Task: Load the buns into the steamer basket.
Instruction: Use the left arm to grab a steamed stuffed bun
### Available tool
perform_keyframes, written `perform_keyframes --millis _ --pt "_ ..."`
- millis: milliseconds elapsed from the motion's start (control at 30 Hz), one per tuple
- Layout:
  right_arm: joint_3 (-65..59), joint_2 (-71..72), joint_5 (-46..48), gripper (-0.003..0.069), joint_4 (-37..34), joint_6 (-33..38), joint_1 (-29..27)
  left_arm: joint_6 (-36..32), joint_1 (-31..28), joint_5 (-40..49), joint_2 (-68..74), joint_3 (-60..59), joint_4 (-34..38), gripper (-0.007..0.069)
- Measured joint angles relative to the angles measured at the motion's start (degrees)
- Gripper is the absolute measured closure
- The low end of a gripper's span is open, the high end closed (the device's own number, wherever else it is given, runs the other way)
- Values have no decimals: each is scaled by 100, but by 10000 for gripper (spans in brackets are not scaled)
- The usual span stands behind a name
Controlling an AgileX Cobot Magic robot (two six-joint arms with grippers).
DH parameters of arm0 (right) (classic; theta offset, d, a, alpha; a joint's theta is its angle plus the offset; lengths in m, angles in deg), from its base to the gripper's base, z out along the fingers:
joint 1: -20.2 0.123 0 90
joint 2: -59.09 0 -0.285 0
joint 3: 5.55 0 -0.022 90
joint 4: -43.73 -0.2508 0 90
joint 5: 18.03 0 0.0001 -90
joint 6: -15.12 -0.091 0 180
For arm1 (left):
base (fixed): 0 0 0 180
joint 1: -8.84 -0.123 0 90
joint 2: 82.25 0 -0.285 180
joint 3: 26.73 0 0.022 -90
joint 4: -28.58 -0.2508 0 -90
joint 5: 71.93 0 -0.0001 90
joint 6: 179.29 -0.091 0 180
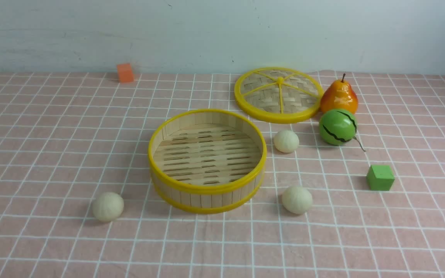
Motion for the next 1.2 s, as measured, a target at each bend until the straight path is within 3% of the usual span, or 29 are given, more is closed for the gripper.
perform_keyframes --millis 1200 --pt "0 0 0 643 5 -5 0 0 0 0 0 0 0 417"
